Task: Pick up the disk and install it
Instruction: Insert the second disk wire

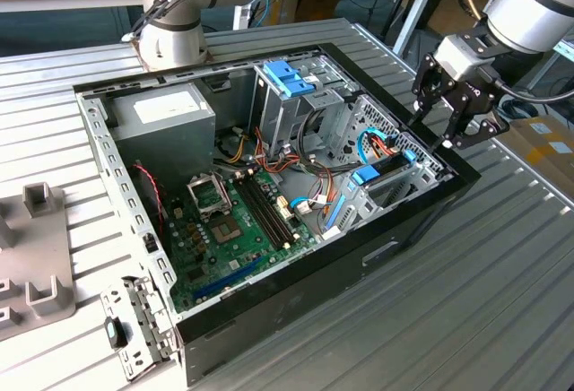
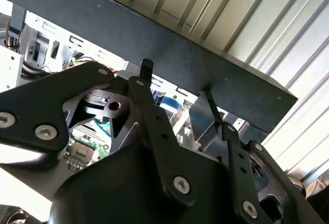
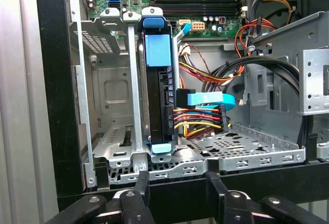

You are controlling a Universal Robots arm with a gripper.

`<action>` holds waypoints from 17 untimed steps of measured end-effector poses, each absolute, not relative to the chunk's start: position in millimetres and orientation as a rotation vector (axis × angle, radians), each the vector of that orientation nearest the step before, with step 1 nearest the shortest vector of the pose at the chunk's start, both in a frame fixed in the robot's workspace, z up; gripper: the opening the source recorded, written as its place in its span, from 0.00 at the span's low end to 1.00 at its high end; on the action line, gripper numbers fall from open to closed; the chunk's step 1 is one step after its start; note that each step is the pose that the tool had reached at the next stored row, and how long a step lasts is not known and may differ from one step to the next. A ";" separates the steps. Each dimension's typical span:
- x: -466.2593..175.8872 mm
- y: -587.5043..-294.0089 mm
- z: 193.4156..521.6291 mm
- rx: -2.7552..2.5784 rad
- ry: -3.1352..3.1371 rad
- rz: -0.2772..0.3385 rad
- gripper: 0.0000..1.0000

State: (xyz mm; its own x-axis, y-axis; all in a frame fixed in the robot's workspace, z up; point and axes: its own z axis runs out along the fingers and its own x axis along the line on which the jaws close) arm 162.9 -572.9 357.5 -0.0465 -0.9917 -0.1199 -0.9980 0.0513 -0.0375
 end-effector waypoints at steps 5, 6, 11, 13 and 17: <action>153.7 -572.9 357.5 -2.087 2.193 0.084 0.56; 151.9 -572.9 357.5 -2.087 2.193 0.084 0.56; 146.2 -573.0 358.7 -2.086 2.192 0.083 0.56; 145.6 -572.9 360.2 -2.086 2.192 0.082 0.56; 143.2 -572.9 363.5 -2.085 2.190 0.079 0.56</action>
State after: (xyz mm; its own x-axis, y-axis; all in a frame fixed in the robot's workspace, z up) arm 143.2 -572.9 363.5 -0.0463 -0.9917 -0.1202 -0.9977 0.0518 -0.0430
